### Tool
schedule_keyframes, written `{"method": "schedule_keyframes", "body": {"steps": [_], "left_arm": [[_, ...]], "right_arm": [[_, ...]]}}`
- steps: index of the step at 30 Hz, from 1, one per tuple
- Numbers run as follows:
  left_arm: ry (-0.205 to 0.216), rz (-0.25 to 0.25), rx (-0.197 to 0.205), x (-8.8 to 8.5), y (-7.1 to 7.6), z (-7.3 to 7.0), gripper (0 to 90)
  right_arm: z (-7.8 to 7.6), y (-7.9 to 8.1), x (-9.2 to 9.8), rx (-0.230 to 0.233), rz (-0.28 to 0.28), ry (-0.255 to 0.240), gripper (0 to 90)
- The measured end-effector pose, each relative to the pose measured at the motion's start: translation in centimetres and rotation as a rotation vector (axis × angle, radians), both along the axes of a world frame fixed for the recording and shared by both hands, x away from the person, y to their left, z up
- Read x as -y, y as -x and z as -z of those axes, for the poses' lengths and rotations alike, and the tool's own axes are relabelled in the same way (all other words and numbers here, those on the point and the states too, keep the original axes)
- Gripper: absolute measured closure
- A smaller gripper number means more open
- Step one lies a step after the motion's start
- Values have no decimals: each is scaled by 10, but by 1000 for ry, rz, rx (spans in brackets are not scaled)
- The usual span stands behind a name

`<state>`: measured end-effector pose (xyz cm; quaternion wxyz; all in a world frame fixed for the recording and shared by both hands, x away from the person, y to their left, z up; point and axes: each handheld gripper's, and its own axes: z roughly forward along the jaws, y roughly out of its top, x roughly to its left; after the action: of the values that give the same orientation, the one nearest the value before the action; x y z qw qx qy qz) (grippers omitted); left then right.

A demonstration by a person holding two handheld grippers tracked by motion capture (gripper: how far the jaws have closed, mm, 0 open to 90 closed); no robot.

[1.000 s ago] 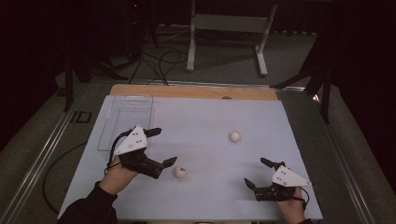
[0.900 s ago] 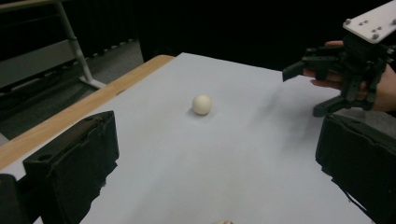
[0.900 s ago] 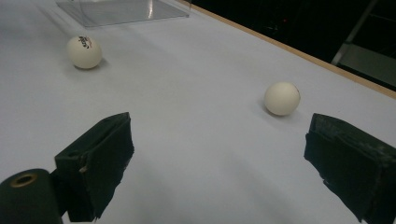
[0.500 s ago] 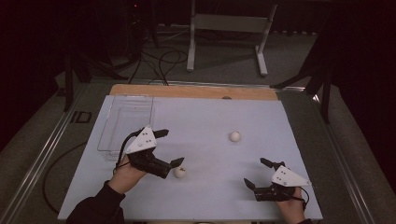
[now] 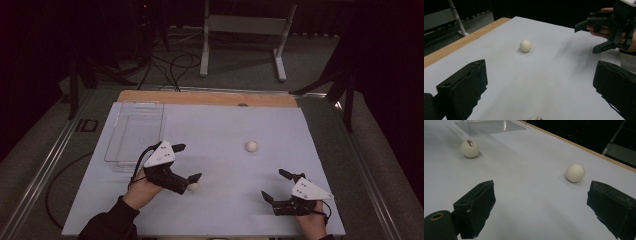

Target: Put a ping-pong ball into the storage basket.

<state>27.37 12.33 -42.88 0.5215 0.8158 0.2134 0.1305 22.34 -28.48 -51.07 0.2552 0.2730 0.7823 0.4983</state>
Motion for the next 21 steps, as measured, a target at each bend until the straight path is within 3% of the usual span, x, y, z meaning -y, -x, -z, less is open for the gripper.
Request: {"method": "schedule_keyframes", "body": {"steps": [8,15,21], "left_arm": [[-18,-5,-16,4,-1,12,6],[-36,-14,-67,7,-3,27,6],[-90,-28,-95,10,-6,38,6]], "right_arm": [[0,0,0,2,-4,6,80],[1,0,-1,-13,-9,4,79],[1,0,-1,-12,-9,4,80]]}}
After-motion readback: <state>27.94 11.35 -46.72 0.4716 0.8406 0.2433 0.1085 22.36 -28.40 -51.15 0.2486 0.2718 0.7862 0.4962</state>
